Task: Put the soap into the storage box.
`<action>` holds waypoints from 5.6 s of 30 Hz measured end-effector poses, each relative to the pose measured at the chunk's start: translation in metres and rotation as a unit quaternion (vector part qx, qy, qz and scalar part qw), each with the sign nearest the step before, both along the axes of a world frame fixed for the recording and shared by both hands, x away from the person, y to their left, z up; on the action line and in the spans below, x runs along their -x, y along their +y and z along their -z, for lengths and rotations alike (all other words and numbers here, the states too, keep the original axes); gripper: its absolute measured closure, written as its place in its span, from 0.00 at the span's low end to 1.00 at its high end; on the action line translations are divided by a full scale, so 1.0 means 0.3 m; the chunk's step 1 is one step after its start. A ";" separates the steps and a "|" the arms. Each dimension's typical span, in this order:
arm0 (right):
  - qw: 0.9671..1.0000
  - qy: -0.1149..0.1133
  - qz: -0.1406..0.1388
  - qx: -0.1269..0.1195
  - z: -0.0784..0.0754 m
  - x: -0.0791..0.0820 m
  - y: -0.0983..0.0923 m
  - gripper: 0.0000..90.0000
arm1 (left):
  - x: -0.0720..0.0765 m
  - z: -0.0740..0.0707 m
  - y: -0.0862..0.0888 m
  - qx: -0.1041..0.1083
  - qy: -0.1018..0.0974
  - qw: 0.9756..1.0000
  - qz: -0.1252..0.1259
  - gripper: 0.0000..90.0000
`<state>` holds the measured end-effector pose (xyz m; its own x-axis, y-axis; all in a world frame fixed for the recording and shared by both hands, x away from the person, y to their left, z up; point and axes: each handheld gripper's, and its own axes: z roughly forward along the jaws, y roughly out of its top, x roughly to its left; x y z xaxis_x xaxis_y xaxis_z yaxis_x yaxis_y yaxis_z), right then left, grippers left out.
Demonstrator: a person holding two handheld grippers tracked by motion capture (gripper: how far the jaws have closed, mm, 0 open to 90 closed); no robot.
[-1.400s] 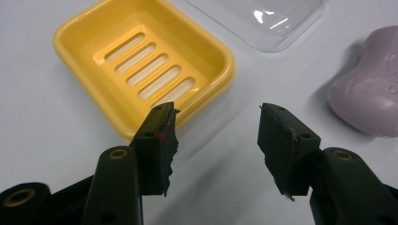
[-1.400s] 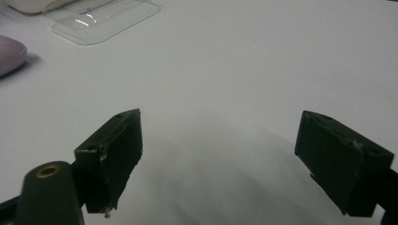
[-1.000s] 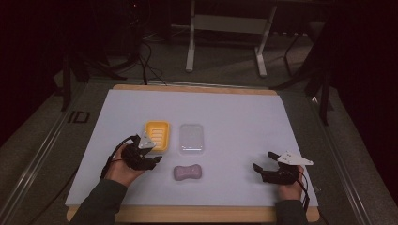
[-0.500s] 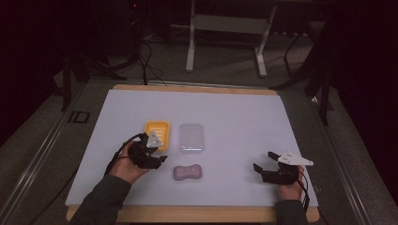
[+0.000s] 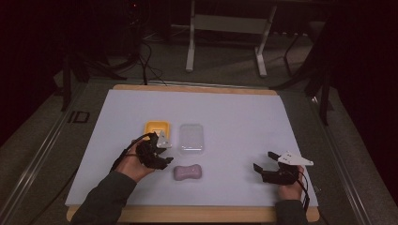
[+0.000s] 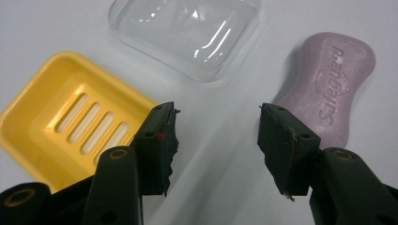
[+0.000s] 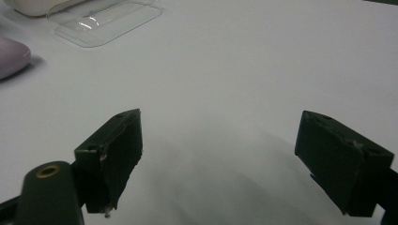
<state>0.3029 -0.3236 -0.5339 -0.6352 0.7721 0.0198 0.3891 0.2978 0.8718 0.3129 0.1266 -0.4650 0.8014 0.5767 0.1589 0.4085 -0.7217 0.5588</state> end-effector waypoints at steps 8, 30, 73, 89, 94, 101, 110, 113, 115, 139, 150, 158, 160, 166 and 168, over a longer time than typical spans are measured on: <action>1.000 0.000 0.000 -0.001 0.000 0.000 0.000 0.17 | -0.005 -0.001 -0.042 -0.014 0.009 1.000 0.025 0.52; 1.000 0.000 0.000 -0.002 0.000 0.000 -0.001 0.17 | -0.014 -0.005 -0.125 -0.026 0.027 0.996 0.076 0.51; 1.000 -0.002 0.000 -0.003 -0.001 0.002 -0.002 0.17 | -0.020 0.043 -0.238 -0.075 0.077 0.985 0.132 0.41; 1.000 -0.001 0.000 -0.003 -0.001 0.002 -0.002 0.17 | -0.022 0.072 -0.271 -0.097 0.090 0.980 0.148 0.41; 1.000 -0.001 0.000 -0.003 -0.001 0.002 -0.002 0.17 | -0.020 0.079 -0.277 -0.100 0.096 0.979 0.150 0.42; 1.000 -0.001 0.000 -0.003 -0.001 0.002 -0.002 0.17 | -0.020 0.097 -0.288 -0.114 0.102 0.976 0.155 0.42; 1.000 -0.002 -0.001 -0.004 -0.001 0.002 -0.002 0.17 | -0.024 0.117 -0.303 -0.132 0.111 0.972 0.162 0.45; 1.000 -0.002 -0.001 -0.004 -0.001 0.003 -0.002 0.17 | -0.026 0.121 -0.306 -0.129 0.112 0.972 0.162 0.46; 1.000 -0.003 -0.001 -0.004 -0.001 0.003 -0.002 0.17 | -0.028 0.121 -0.307 -0.129 0.114 0.972 0.162 0.47; 1.000 -0.004 -0.001 -0.005 -0.001 0.004 -0.003 0.17 | -0.042 0.117 -0.311 -0.131 0.138 0.968 0.164 0.55; 1.000 -0.005 -0.001 -0.005 -0.001 0.004 -0.003 0.17 | -0.048 0.118 -0.304 -0.125 0.132 0.971 0.154 0.55; 1.000 -0.005 -0.001 -0.005 -0.001 0.004 -0.003 0.17 | -0.057 0.114 -0.292 -0.130 0.130 0.973 0.142 0.55; 1.000 -0.004 -0.001 -0.005 -0.001 0.004 -0.003 0.17 | -0.060 0.113 -0.287 -0.130 0.130 0.973 0.139 0.55; 1.000 -0.004 -0.001 -0.005 -0.001 0.004 -0.003 0.17 | -0.064 0.107 -0.275 -0.126 0.130 0.974 0.133 0.55; 1.000 -0.004 -0.001 -0.006 -0.001 0.004 -0.003 0.17 | -0.065 0.104 -0.271 -0.125 0.131 0.975 0.131 0.55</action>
